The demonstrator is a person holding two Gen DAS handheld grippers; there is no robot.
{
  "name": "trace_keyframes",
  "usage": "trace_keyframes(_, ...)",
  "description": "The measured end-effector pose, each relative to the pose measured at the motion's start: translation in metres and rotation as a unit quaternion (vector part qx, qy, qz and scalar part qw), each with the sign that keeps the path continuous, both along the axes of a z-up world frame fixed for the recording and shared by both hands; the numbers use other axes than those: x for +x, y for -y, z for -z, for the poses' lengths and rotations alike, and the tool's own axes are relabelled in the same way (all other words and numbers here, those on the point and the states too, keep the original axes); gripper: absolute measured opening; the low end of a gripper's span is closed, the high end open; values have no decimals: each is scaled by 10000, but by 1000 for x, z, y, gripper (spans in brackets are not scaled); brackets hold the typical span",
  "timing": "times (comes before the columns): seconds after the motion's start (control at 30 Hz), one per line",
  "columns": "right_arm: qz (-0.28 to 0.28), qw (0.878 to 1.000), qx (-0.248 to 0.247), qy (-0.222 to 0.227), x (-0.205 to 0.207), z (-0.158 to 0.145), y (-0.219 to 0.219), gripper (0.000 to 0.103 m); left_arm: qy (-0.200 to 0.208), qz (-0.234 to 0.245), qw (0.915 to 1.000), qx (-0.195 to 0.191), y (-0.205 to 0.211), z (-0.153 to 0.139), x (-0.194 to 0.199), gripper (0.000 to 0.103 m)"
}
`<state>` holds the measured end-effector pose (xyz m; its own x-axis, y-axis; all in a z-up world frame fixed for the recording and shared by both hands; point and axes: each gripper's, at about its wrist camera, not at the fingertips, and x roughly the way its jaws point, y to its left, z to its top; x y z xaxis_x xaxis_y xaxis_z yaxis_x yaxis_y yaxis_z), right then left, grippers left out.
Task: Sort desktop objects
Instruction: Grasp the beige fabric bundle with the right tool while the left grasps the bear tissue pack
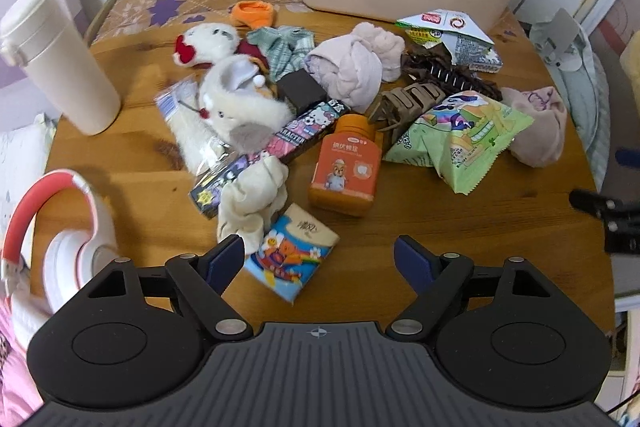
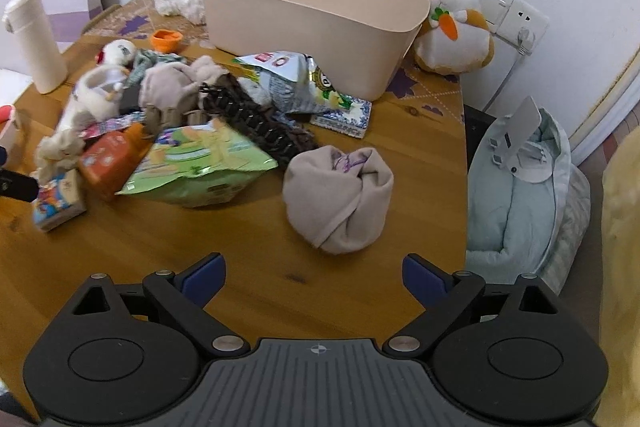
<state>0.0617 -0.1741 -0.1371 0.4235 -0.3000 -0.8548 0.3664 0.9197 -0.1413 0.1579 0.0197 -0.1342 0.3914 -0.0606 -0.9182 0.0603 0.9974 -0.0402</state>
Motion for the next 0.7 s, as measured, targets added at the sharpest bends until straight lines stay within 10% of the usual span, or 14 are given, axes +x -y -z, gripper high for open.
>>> trace_keyframes(0.7, 570, 9982, 46, -170, 49, 60, 46, 92, 54, 546, 9984, 114, 8, 63, 22, 78)
